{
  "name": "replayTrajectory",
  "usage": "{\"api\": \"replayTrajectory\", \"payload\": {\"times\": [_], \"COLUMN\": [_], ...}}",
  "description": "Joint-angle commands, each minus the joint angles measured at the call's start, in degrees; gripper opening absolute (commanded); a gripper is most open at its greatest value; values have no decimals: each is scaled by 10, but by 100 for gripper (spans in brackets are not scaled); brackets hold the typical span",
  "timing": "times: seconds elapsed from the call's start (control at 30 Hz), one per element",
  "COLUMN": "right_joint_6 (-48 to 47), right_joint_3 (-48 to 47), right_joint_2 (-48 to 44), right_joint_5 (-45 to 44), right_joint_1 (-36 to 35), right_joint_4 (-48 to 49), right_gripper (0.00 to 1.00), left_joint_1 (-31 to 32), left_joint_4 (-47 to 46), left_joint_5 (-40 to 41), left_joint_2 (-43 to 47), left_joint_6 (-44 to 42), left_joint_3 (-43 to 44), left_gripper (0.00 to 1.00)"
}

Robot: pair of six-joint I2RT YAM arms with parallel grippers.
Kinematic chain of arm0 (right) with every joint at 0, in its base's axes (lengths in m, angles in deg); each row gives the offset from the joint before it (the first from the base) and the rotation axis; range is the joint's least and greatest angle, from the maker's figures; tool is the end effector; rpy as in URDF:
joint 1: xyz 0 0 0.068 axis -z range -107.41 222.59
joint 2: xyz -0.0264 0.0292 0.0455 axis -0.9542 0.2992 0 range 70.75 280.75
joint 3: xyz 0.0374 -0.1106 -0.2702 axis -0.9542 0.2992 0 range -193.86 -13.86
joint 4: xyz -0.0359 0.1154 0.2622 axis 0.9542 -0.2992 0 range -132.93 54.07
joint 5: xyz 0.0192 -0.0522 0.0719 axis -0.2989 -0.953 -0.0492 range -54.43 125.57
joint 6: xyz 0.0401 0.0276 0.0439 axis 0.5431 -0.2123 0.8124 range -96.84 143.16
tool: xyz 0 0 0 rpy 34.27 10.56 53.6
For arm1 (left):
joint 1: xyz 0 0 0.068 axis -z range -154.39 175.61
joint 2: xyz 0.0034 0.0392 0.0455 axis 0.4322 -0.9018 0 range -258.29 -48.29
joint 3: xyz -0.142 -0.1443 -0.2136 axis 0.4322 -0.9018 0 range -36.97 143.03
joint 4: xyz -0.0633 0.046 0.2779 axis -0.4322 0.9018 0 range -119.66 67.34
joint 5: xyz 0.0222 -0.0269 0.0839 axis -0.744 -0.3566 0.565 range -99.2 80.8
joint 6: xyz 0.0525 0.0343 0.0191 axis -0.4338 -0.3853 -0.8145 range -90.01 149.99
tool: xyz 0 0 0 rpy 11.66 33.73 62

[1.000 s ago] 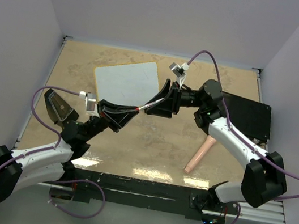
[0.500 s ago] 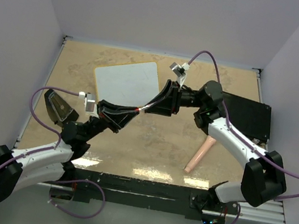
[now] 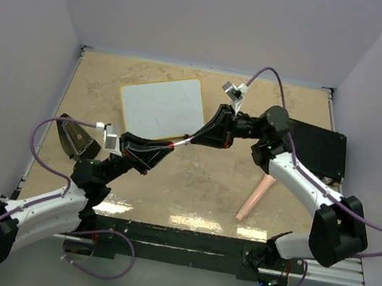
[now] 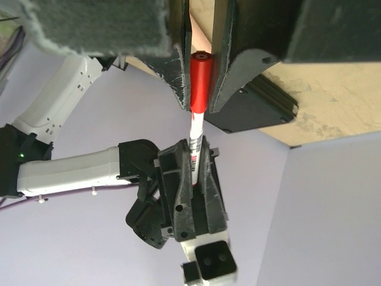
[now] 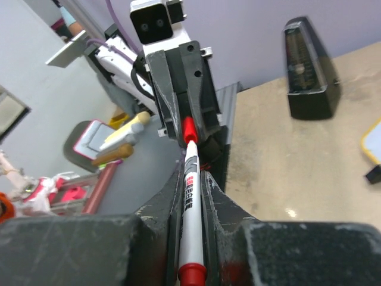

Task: Write a sentence on the whiteboard
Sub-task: Open the whiteboard marker at the center of the board, then place the pen cap at the center of the board.

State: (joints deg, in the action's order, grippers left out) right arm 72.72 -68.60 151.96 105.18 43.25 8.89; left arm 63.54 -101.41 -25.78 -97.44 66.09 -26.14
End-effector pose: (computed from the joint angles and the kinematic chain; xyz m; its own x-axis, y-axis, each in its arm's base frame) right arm 0.2687 0.2065 0.3569 -0.5422 -0.0006 -0.8402 -0.8227 -0.2031 0.5310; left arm 0.1393 -0.1270 0.2752 -0.1067 -0.6328 -0.7669 0.8838 0.2930 -0.3648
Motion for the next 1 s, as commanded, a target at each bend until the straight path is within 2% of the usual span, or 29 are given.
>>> {"api": "replayTrajectory", "payload": {"times": [0.0, 0.17, 0.2, 0.23, 0.27, 0.3, 0.37, 0.4, 0.47, 0.5, 0.6, 0.77, 0.97], "right_joint_6": [-88, -106, -134, -160, -193, -265, -333, -363, -389, -429, -486, -514, -520], "right_joint_3": [8, 28, 28, 26, 23, 16, 14, 23, 32, 27, 6, 8, 12], "right_joint_2": [-68, -99, -104, -112, -117, -121, -135, -139, -149, -153, -162, -170, -178], "right_joint_5": [66, 69, 67, 63, 55, 43, 5, -2, -29, -34, -60, -80, -69], "right_joint_1": [49, 81, 84, 91, 97, 104, 132, 141, 168, 176, 189, 198, 217], "right_joint_4": [-27, -33, -47, -70, -141, -179, -267, -274, -291, -312, -391, -411, -413], "right_gripper": [0, 0, 0, 0, 0, 0, 0, 0, 0, 0, 0, 0, 0], "left_joint_1": [-13, -15, -15, -15, -15, -15, -15, -15, -16, -16, -16, -17, -15], "left_joint_4": [23, 81, 104, 121, 144, 202, 284, 382, 477, 548, 645, 659, 672], "left_joint_5": [41, 64, 71, 75, 82, 101, 133, 165, 188, 188, 169, 109, 37], "left_joint_2": [81, 165, 177, 186, 208, 221, 250, 257, 252, 243, 175, 13, -167], "left_joint_6": [-59, -53, -52, -45, -38, -33, -1, 12, 42, 47, 69, 57, -21], "left_joint_3": [-13, -47, -51, -53, -52, -50, -33, -23, 19, 32, 90, 127, 209], "left_gripper": [0, 0, 0, 0, 0, 0, 0, 0, 0, 0, 0, 0, 0]}}
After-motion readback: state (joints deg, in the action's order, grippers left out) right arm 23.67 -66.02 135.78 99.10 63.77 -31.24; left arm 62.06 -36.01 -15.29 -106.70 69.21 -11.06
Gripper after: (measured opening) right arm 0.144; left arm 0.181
